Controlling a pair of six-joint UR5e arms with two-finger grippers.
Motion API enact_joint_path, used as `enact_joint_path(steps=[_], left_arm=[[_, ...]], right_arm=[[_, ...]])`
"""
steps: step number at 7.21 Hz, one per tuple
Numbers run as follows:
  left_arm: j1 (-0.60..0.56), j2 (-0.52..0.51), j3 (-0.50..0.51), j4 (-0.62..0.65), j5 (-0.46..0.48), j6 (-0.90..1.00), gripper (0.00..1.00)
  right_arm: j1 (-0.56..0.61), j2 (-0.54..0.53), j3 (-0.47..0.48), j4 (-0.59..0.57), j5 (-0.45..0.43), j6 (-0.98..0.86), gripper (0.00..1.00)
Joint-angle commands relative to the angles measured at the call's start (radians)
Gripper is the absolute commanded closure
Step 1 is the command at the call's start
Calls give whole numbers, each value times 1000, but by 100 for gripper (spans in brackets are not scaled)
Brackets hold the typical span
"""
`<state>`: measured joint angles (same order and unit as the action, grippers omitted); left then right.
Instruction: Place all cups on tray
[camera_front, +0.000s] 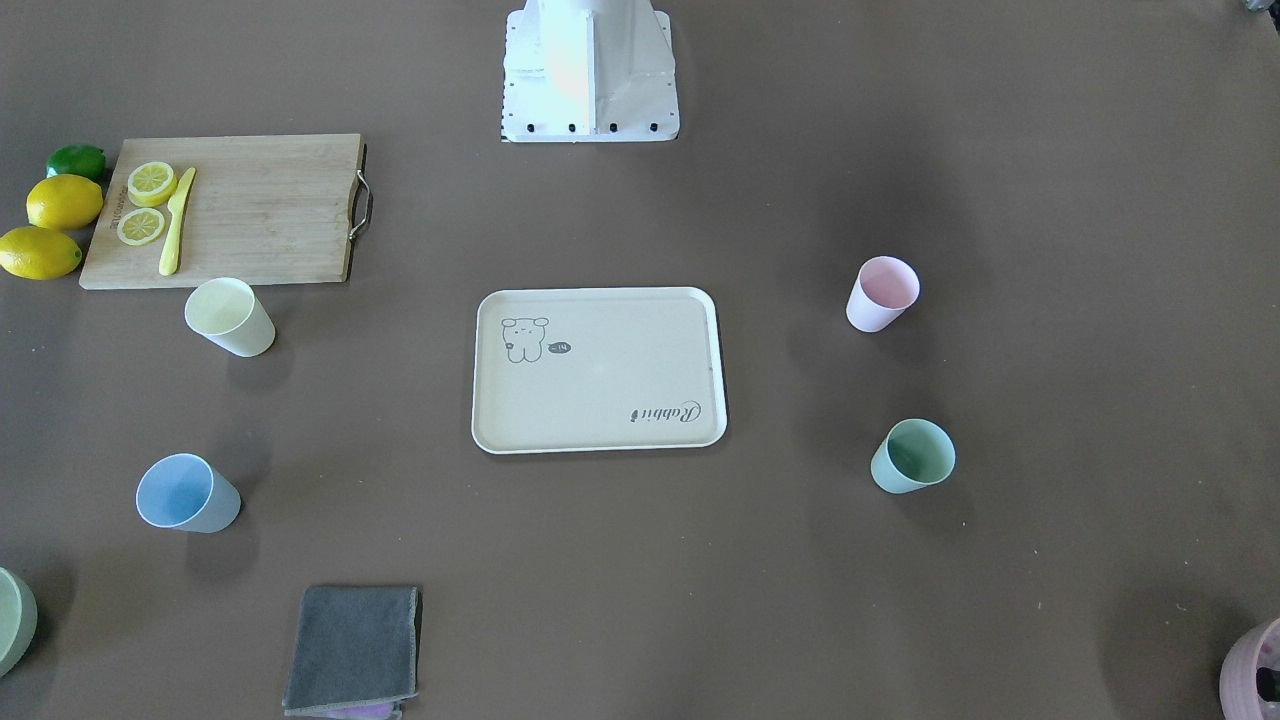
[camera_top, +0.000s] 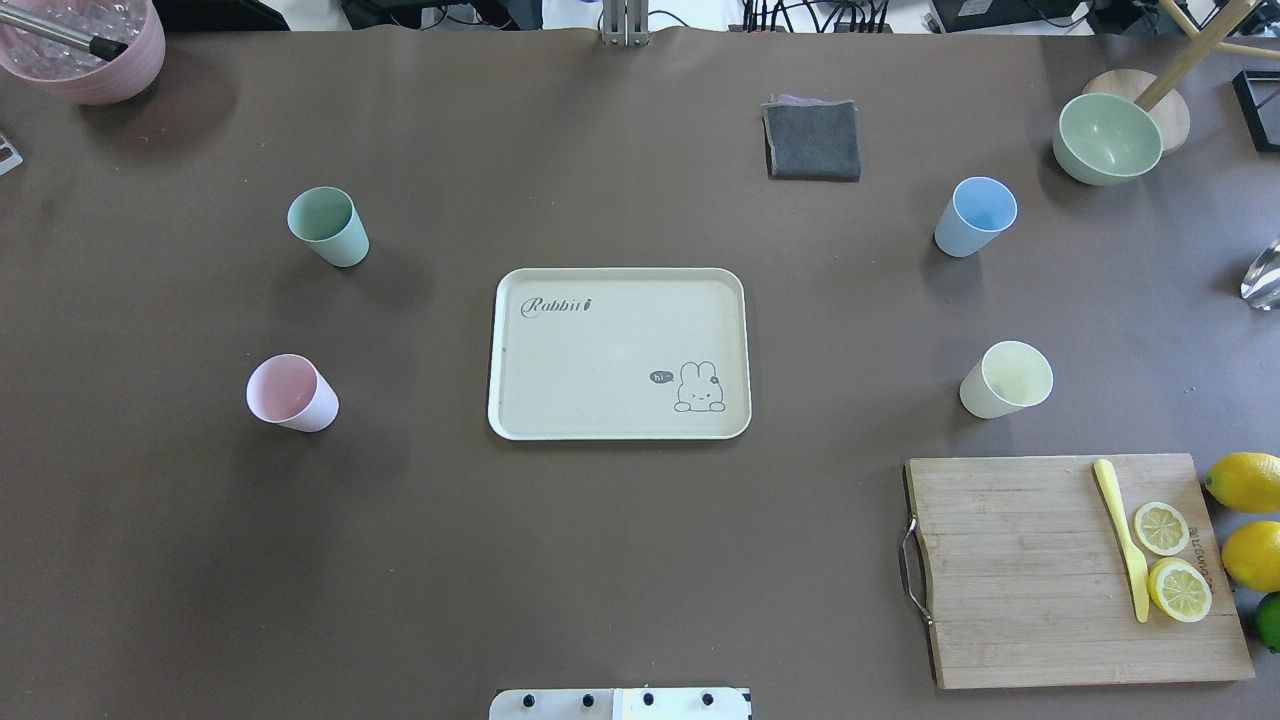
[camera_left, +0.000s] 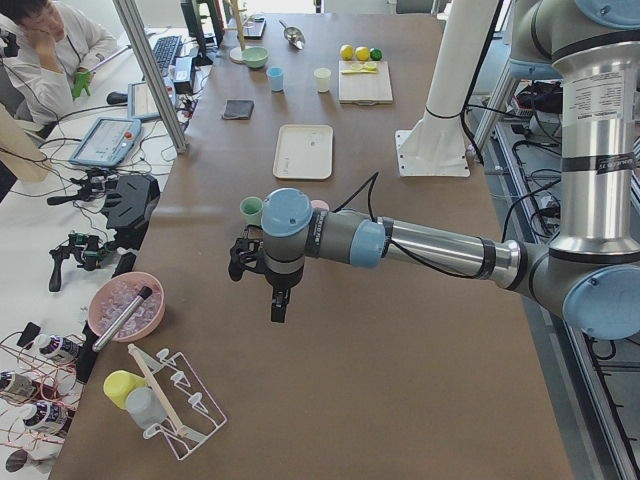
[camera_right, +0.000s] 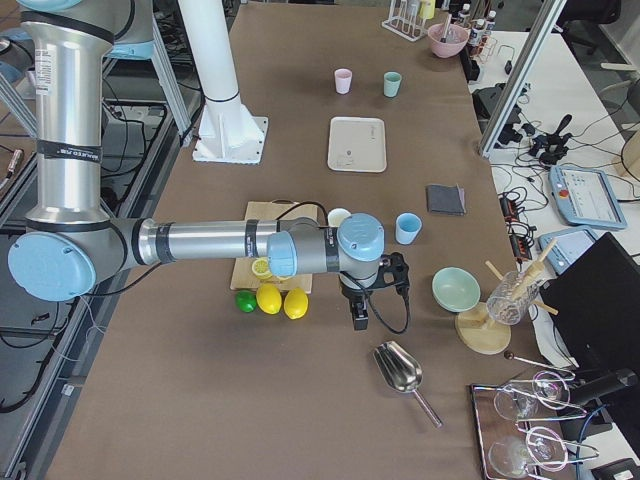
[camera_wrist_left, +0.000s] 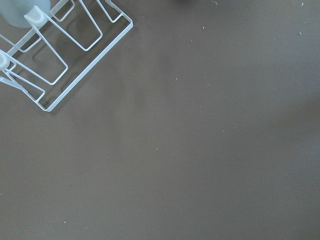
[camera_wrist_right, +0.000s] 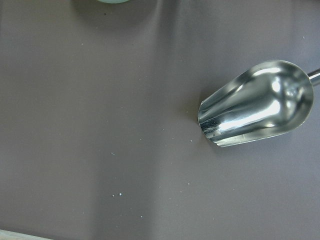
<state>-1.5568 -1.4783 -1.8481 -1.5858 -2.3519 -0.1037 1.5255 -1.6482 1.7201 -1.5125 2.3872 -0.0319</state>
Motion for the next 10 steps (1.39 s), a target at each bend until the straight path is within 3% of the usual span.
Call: enact_joint_path(steps=[1, 4, 8, 10], left_arm=[[3, 4, -3, 0, 0, -2, 2], [6, 4, -5, -2, -1, -8, 2], [18, 4, -3, -3, -27, -10, 2], [49, 0, -8, -13, -29, -54, 2]], right_arm=[[-5, 1, 6, 0, 3, 0, 0], [-21, -2, 13, 23, 10, 3, 0], [-144, -22, 15, 167, 56, 35, 0], [-265, -10, 19, 330, 63, 384, 1]])
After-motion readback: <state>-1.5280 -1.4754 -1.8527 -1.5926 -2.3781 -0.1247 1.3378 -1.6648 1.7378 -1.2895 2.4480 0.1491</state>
